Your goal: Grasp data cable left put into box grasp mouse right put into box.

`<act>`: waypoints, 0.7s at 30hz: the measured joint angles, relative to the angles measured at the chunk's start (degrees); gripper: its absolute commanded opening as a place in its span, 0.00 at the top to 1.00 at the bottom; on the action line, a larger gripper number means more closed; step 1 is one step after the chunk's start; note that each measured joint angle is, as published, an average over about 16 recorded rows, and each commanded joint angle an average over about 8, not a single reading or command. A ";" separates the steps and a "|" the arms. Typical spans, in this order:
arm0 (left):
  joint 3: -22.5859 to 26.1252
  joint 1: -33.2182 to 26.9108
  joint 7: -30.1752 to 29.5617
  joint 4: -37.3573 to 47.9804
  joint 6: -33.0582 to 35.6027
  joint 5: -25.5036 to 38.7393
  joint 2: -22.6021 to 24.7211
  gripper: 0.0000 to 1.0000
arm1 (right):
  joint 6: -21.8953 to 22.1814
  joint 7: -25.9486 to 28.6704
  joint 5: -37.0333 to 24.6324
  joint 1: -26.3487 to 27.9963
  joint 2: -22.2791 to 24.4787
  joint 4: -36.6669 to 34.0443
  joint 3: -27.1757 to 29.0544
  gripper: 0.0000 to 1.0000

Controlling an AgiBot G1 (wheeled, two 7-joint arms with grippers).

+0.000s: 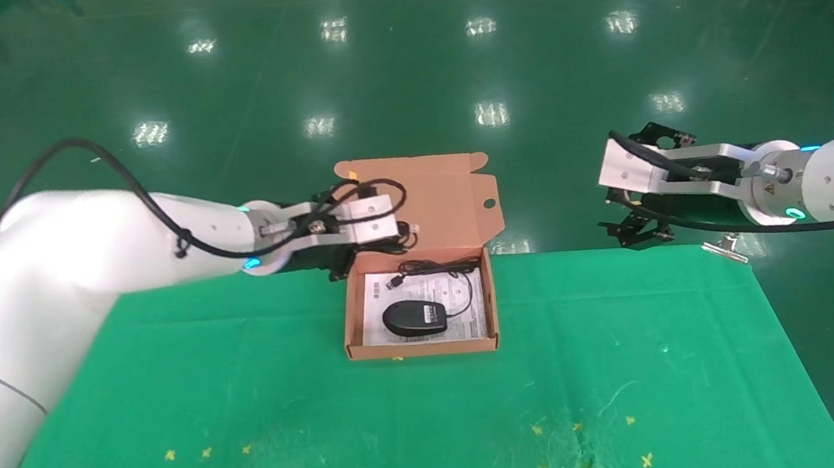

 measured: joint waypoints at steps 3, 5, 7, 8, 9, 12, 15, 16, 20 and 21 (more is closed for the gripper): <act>1.70 0.55 -0.42 -0.45 -1.56 -1.58 0.54 1.00 | 0.04 1.93 -1.48 -0.15 0.37 1.32 -0.18 0.00; 3.08 0.80 -0.90 -0.91 -2.54 -2.69 0.70 1.00 | 0.02 3.04 -2.35 -0.22 0.53 2.01 -0.28 0.00; 4.56 0.90 -1.55 -1.36 -3.49 -3.84 0.78 1.00 | -0.02 4.01 -3.12 -0.27 0.65 2.60 -0.35 0.00; 5.30 0.91 -1.92 -1.57 -3.96 -4.45 0.82 1.00 | -0.04 4.45 -3.48 -0.30 0.71 2.86 -0.38 0.00; 6.04 0.91 -2.28 -1.77 -4.42 -5.05 0.85 1.00 | -0.06 4.86 -3.81 -0.32 0.76 3.11 -0.41 0.00; 8.09 0.78 -3.29 -2.14 -5.69 -6.69 0.91 0.88 | -0.10 5.90 -4.65 -0.38 0.91 3.77 -0.48 0.00; 9.86 0.57 -4.11 -2.32 -6.78 -8.14 0.95 0.50 | -0.14 6.65 -5.28 -0.43 1.04 4.29 -0.53 0.00; 10.34 0.49 -4.33 -2.36 -7.08 -8.54 0.96 0.38 | -0.15 6.83 -5.44 -0.45 1.07 4.42 -0.54 0.00; 11.64 0.25 -4.96 -2.41 -7.98 -9.79 0.97 0.00 | -0.18 7.33 -5.88 -0.49 1.17 4.79 -0.58 0.00; 11.83 0.20 -5.04 -2.41 -8.13 -10.00 0.98 0.00 | -0.18 7.40 -5.94 -0.49 1.19 4.84 -0.58 0.00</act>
